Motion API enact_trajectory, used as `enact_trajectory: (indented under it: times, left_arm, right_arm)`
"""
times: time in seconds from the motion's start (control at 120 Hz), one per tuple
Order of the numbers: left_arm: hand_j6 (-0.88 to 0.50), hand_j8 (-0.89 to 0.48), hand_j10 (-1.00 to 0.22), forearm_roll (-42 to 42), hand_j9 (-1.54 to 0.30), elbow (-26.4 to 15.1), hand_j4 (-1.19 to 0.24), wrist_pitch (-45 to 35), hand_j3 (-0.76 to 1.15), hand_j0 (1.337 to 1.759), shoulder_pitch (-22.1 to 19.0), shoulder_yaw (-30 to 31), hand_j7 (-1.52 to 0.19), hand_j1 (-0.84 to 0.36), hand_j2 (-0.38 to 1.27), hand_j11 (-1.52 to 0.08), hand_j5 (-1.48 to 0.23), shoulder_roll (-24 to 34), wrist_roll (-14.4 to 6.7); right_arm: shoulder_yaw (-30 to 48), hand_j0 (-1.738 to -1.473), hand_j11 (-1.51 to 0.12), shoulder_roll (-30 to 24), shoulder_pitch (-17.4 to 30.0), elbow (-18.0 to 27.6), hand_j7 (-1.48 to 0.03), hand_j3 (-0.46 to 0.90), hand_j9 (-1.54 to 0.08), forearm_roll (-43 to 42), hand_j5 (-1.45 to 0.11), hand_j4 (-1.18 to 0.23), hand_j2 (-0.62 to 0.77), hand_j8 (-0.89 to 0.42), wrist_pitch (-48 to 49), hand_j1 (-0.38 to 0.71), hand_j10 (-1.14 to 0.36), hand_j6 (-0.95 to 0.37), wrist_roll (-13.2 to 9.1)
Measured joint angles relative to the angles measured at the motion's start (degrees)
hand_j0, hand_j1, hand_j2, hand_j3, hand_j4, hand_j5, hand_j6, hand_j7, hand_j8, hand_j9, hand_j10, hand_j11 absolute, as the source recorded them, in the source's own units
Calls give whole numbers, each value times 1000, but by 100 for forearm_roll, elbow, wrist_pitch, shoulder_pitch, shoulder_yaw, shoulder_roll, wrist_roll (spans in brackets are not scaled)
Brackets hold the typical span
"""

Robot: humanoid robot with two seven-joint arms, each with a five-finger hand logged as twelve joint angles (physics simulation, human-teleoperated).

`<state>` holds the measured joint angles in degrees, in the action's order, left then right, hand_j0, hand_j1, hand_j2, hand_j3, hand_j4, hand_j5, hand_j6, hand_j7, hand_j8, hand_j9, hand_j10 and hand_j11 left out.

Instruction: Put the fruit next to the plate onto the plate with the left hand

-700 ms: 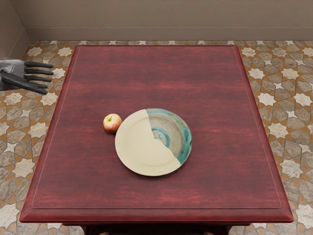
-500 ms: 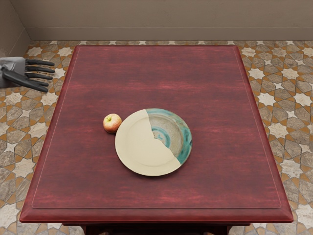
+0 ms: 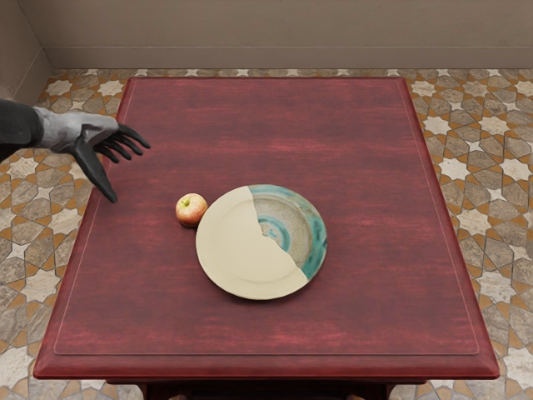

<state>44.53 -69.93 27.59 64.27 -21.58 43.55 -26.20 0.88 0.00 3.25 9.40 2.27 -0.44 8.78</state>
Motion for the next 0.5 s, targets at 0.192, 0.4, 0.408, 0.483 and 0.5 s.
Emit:
enact_trajectory:
  times: [0.192, 0.4, 0.408, 0.483, 0.5]
  left_arm:
    - [-261, -260, -260, 1092, -335, -413, -260, -834, 0, 1658, 44, 242, -335, 42, 53, -335, -335, -383, -260]
    - [-269, -269, -268, 1775, -345, -649, -268, -1593, 0, 1658, -2, 778, -345, 33, 55, -344, -345, -787, -615]
    - [-269, -269, -268, 1787, -345, -673, -269, -1611, 0, 1658, -2, 796, -345, 33, 55, -345, -345, -787, -632]
    - [-270, -270, -269, 1855, -346, -858, -270, -1728, 0, 1658, -53, 951, -346, 32, 56, -346, -346, -778, -753]
    - [-271, -271, -269, 1865, -346, -900, -270, -1753, 0, 1658, -61, 979, -346, 32, 56, -346, -347, -778, -772]
  right_arm:
    - [0, -1658, -29, 0, -1, 0, -29, 0, -29, 1, -29, -23, -4, -22, 0, -322, -22, -23, 1]
    - [0, -1658, -29, 0, 0, 0, -29, 0, -29, 2, -29, -22, -4, -22, 0, -322, -22, -23, 1]
    - [0, -1658, -29, 0, 0, 0, -29, 0, -29, 2, -29, -22, -4, -22, 0, -322, -22, -23, 1]
    - [0, -1658, -29, 0, 0, 0, -29, 0, -29, 2, -29, -22, -4, -22, 0, -322, -22, -23, 1]
    - [0, -1658, -29, 0, 0, 0, -29, 0, -29, 1, -29, -22, -4, -22, 0, -322, -22, -23, 1]
